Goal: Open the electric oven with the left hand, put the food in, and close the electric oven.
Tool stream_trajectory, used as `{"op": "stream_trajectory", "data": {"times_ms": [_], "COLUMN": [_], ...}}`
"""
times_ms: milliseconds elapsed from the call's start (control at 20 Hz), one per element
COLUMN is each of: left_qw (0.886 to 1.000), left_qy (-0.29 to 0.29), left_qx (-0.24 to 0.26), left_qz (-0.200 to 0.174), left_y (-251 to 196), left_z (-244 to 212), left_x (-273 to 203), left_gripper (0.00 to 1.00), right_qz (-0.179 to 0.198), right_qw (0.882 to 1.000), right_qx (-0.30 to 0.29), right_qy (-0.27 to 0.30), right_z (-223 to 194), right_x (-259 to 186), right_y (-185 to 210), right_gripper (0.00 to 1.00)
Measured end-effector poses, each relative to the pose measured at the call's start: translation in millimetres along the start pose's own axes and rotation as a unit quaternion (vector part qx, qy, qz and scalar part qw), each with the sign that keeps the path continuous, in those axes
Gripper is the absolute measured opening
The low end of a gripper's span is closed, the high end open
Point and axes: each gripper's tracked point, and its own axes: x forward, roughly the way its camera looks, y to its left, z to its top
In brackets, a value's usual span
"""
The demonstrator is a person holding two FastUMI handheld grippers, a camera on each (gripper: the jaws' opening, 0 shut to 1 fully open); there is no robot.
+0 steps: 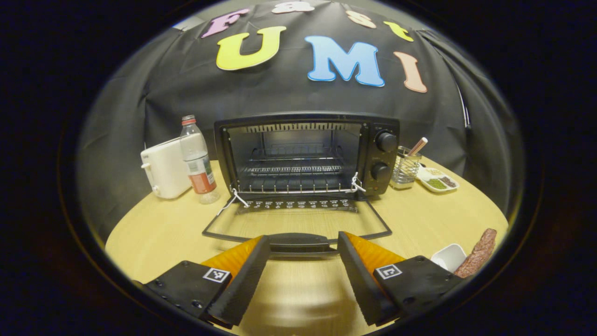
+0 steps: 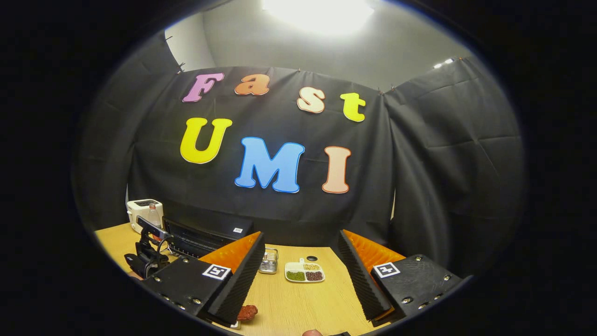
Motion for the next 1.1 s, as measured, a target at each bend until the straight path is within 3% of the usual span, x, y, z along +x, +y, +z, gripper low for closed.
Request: {"op": "stream_trajectory", "data": {"times_ms": [50,100,150,350,550,700,1100], "left_qw": [1.000,1.000,1.000,0.997,0.992,0.987,0.975], "left_qy": [-0.003,-0.011,-0.022,-0.075,-0.128,-0.159,-0.218], "left_qx": [0.000,0.000,0.001,0.002,-0.003,-0.013,-0.032], "left_qz": [0.000,-0.001,-0.002,-0.007,-0.009,-0.009,-0.014], "left_y": [0,0,1,3,7,12,24], "left_z": [2,8,18,66,112,140,190], "left_x": [-5,-10,-18,-49,-87,-111,-170], "left_gripper": [1.00,0.92,0.98,1.00,0.94,1.00,0.97], "right_qz": [0.003,0.006,0.010,0.030,0.051,0.068,0.097], "right_qw": [1.000,1.000,1.000,0.999,0.998,0.996,0.988], "right_qx": [0.001,0.004,0.008,0.026,0.024,0.035,0.066], "right_qy": [0.000,0.001,0.004,0.022,0.023,0.036,0.103], "right_z": [0,-1,-3,-15,-23,-34,-80], "right_x": [0,1,2,10,19,25,33], "right_y": [1,3,4,16,30,42,64], "right_gripper": [0.95,0.95,0.95,0.95,0.96,0.96,0.95]}}
